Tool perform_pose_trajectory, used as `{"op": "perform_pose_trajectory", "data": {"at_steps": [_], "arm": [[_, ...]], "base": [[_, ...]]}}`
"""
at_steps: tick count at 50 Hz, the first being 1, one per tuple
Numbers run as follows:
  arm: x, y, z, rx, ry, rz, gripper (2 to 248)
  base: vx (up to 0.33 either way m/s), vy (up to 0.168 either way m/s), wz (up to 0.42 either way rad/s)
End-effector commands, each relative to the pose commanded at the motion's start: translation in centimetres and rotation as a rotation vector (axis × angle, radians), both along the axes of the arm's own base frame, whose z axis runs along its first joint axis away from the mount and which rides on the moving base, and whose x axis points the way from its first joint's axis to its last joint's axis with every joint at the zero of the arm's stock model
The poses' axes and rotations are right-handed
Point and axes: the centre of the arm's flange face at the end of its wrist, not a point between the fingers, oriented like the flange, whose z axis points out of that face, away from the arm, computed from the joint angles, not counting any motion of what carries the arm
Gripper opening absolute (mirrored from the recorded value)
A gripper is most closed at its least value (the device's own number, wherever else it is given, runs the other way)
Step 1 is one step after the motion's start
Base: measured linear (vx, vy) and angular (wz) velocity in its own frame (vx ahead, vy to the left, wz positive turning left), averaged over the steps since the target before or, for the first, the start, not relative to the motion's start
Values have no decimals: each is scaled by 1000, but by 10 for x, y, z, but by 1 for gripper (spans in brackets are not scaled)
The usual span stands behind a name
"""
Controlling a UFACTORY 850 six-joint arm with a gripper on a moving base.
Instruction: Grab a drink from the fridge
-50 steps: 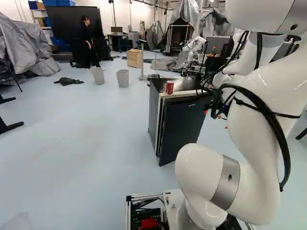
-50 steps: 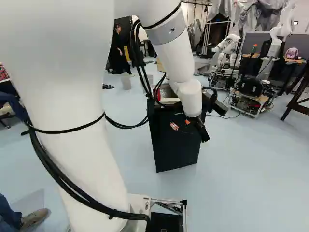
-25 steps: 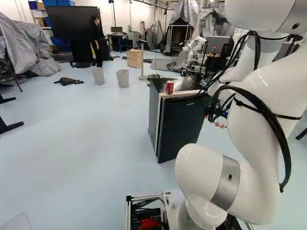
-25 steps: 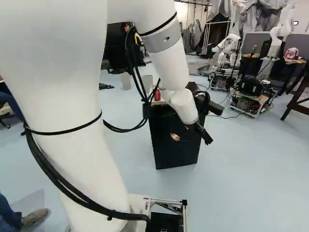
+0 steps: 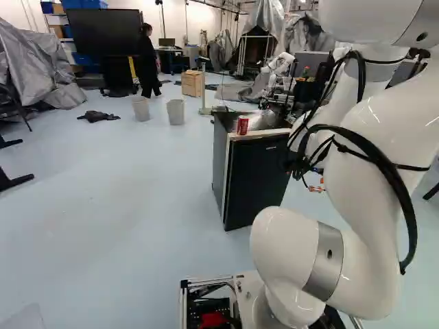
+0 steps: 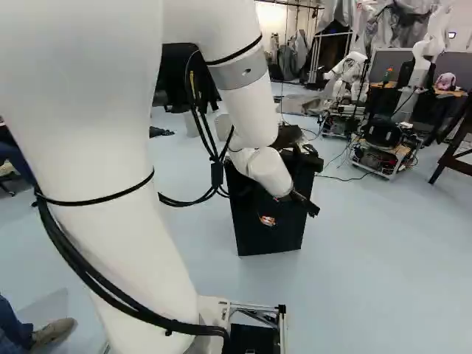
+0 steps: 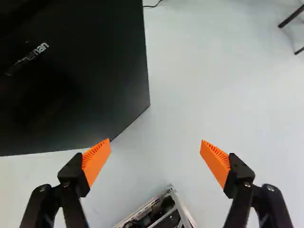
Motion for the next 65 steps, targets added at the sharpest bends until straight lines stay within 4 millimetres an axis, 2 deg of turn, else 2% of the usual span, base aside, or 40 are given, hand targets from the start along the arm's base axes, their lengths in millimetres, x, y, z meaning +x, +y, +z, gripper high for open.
{"op": "perform_pose_trajectory", "data": {"at_steps": [18,33,48,65], "arm": [[13,28,-15,-64,-13,243,247],[19,55,-13,-113,-65,415,247],[26,79,-11,-128,-98,506,247],[46,97,-11,-128,-107,569,247]], "base": [[0,0,0],[0,0,0],[0,0,0],[0,0,0]]}}
